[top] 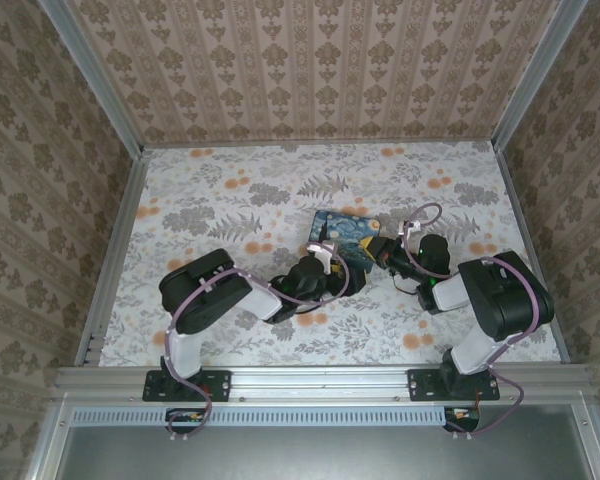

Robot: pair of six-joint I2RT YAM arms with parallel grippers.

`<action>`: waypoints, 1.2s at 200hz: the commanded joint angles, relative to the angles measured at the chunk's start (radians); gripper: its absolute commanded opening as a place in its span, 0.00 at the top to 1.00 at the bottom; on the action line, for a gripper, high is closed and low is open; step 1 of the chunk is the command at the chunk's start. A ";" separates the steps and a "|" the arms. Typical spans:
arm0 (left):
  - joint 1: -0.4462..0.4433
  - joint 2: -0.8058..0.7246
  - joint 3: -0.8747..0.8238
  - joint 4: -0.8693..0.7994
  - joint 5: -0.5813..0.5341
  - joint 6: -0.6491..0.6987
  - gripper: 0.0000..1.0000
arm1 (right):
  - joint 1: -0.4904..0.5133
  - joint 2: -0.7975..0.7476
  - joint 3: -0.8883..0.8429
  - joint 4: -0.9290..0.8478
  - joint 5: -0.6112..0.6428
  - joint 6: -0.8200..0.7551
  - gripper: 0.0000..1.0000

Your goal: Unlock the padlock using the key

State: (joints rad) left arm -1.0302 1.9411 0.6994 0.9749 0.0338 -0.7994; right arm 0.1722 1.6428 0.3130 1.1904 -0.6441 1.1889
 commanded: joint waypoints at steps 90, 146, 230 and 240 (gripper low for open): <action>0.002 0.018 -0.044 0.122 -0.018 -0.077 0.36 | -0.005 0.028 -0.012 -0.008 -0.002 -0.002 1.00; 0.002 0.029 -0.044 0.130 -0.047 -0.108 0.40 | -0.005 0.035 -0.014 0.001 -0.002 0.001 1.00; 0.003 0.050 -0.034 0.147 -0.065 -0.131 0.60 | -0.006 0.035 -0.014 0.002 -0.003 0.003 1.00; 0.005 0.049 -0.035 0.147 -0.067 -0.131 0.62 | -0.005 0.036 -0.015 0.002 -0.003 0.003 1.00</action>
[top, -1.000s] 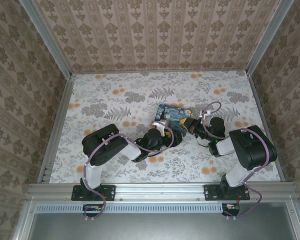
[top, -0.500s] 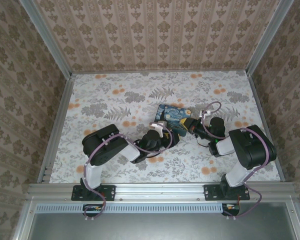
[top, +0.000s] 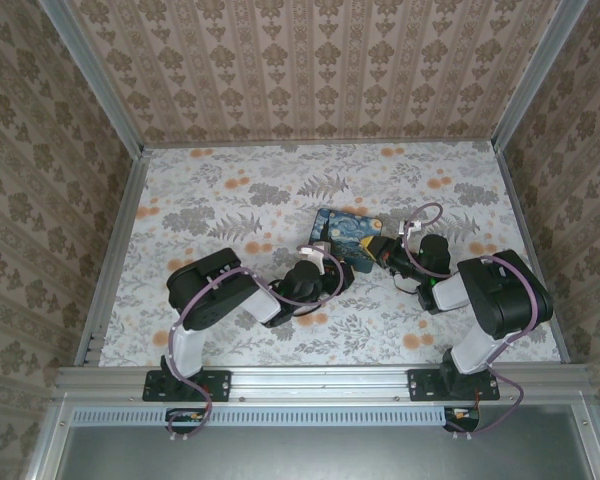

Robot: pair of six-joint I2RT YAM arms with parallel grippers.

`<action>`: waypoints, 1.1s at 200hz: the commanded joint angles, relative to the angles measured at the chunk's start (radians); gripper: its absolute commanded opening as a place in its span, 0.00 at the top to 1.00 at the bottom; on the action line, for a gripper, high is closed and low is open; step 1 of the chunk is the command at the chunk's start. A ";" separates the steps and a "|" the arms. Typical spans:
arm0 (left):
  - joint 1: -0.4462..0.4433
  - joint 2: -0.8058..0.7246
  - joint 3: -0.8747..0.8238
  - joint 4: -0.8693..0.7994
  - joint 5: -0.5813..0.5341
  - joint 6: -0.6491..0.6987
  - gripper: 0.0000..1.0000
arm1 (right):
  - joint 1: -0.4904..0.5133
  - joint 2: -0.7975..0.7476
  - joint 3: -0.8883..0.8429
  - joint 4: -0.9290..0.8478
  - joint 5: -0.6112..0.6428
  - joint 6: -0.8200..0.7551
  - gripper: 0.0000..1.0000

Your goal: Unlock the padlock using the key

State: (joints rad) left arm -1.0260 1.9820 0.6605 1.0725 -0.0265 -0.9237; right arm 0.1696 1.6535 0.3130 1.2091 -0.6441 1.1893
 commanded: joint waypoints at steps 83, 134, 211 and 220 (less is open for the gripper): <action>0.000 0.017 0.016 0.056 -0.017 -0.016 0.69 | -0.005 0.033 -0.020 -0.010 -0.006 0.000 1.00; 0.001 0.019 0.015 0.097 -0.020 -0.044 0.54 | -0.005 0.034 -0.019 -0.010 -0.008 0.000 1.00; -0.001 0.052 0.007 0.204 -0.005 -0.111 0.53 | -0.007 0.047 -0.017 0.003 -0.009 0.003 1.00; -0.002 0.046 0.005 0.205 -0.007 -0.109 0.53 | -0.007 0.050 -0.018 0.004 -0.009 0.003 1.00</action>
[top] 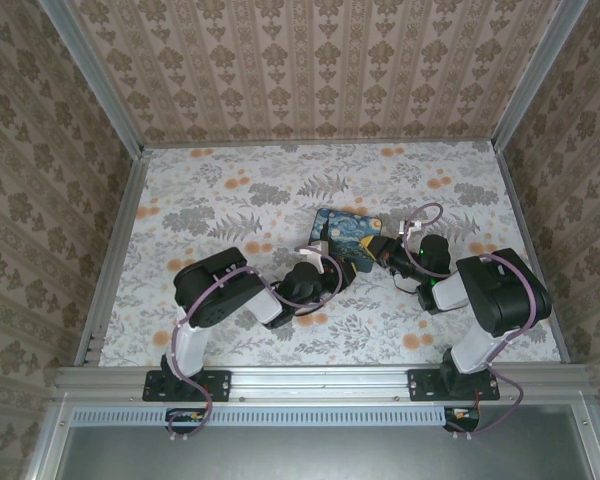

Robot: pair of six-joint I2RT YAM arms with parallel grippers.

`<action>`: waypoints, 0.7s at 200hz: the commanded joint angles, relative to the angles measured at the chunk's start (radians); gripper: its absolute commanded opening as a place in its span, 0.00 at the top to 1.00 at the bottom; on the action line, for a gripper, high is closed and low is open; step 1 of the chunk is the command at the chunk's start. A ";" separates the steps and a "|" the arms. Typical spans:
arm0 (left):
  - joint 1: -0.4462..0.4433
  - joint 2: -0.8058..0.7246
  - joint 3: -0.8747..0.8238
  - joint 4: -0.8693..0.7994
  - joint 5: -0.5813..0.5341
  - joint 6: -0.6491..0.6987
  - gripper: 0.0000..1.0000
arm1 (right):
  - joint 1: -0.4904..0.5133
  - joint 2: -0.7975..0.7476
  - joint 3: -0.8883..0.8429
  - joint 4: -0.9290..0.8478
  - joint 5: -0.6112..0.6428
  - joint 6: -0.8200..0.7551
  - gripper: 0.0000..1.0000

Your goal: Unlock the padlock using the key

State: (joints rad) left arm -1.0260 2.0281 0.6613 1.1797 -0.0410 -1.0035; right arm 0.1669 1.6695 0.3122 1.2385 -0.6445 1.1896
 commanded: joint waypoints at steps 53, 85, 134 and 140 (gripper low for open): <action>-0.012 -0.024 0.002 0.104 -0.003 -0.027 0.52 | -0.007 0.050 -0.019 -0.007 -0.009 0.006 1.00; -0.023 -0.036 -0.003 0.109 -0.020 -0.026 0.52 | -0.007 0.058 -0.019 -0.001 -0.009 0.007 1.00; -0.032 -0.061 -0.029 0.109 -0.055 -0.016 0.52 | -0.006 0.062 -0.019 0.002 -0.010 0.011 1.00; -0.032 -0.060 -0.032 0.108 -0.060 -0.014 0.52 | -0.006 0.063 -0.019 0.002 -0.009 0.009 1.00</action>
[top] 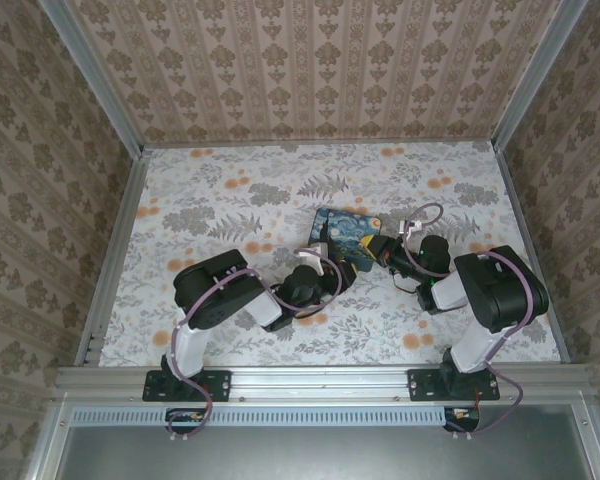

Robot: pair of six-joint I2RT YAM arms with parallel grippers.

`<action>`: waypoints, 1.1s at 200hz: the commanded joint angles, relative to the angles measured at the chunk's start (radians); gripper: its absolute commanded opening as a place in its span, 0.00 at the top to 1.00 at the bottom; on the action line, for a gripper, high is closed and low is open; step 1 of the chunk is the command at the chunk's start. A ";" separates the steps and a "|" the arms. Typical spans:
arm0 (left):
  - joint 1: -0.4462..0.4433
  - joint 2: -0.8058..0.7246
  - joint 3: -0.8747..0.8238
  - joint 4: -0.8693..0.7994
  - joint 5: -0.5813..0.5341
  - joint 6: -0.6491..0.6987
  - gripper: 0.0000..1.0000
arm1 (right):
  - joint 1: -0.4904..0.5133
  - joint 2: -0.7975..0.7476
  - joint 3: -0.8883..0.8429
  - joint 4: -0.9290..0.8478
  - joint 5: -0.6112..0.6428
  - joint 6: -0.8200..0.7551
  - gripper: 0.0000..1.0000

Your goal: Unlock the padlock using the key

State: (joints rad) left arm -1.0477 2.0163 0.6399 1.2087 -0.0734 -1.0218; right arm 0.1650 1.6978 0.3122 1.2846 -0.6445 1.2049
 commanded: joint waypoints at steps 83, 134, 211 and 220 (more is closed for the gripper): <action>-0.008 0.008 0.022 0.083 -0.023 -0.015 0.53 | -0.004 0.050 -0.019 -0.033 -0.012 -0.004 1.00; -0.005 0.035 0.023 0.082 -0.030 -0.024 0.57 | -0.005 0.056 -0.019 -0.030 -0.012 -0.004 1.00; 0.000 0.061 0.005 0.081 -0.052 -0.042 0.59 | -0.006 0.063 -0.019 -0.023 -0.013 -0.003 1.00; 0.000 0.059 0.004 0.082 -0.053 -0.039 0.60 | -0.007 0.063 -0.020 -0.021 -0.012 -0.003 1.00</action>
State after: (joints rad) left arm -1.0473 2.0617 0.6441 1.2621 -0.1097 -1.0492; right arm 0.1616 1.7237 0.3122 1.3289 -0.6563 1.2083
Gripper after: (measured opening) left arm 0.407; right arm 0.067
